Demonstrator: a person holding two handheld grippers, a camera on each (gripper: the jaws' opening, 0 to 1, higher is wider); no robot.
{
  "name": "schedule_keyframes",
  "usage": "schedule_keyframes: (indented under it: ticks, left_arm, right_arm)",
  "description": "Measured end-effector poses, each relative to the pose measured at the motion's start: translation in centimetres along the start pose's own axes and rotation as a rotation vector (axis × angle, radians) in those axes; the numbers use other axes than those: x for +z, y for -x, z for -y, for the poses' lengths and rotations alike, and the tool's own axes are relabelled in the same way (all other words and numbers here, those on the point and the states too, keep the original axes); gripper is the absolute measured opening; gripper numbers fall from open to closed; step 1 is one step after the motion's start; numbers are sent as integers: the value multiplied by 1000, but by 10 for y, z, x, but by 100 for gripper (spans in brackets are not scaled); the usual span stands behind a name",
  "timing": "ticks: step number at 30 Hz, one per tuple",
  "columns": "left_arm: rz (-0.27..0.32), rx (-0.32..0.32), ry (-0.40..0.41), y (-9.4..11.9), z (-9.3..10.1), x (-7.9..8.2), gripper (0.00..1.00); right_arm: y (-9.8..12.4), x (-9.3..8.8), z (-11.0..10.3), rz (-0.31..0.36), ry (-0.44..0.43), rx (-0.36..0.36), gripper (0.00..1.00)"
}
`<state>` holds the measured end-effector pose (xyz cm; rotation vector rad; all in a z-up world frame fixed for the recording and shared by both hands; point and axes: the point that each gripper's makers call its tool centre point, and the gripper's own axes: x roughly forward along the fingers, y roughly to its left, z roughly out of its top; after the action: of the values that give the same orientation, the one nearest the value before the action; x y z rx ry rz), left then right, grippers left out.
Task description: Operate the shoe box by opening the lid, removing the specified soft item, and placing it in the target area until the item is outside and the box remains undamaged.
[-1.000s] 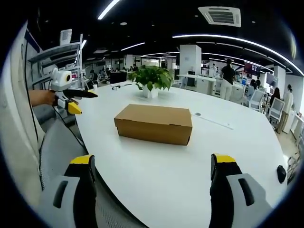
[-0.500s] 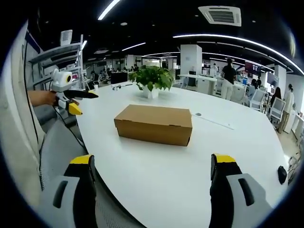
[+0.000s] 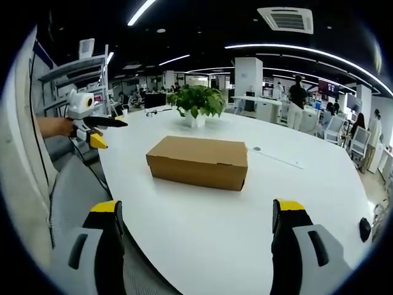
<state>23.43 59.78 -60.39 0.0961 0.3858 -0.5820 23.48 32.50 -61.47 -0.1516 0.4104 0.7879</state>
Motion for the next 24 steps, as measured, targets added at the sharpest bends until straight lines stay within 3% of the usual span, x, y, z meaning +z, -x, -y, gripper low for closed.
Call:
schedule_keyframes:
  ticks: [24]
  left_arm:
    - [-59,6,-2,-16,-8,-15,98]
  right_arm:
    - [-14,1,28,-25,21,37,96]
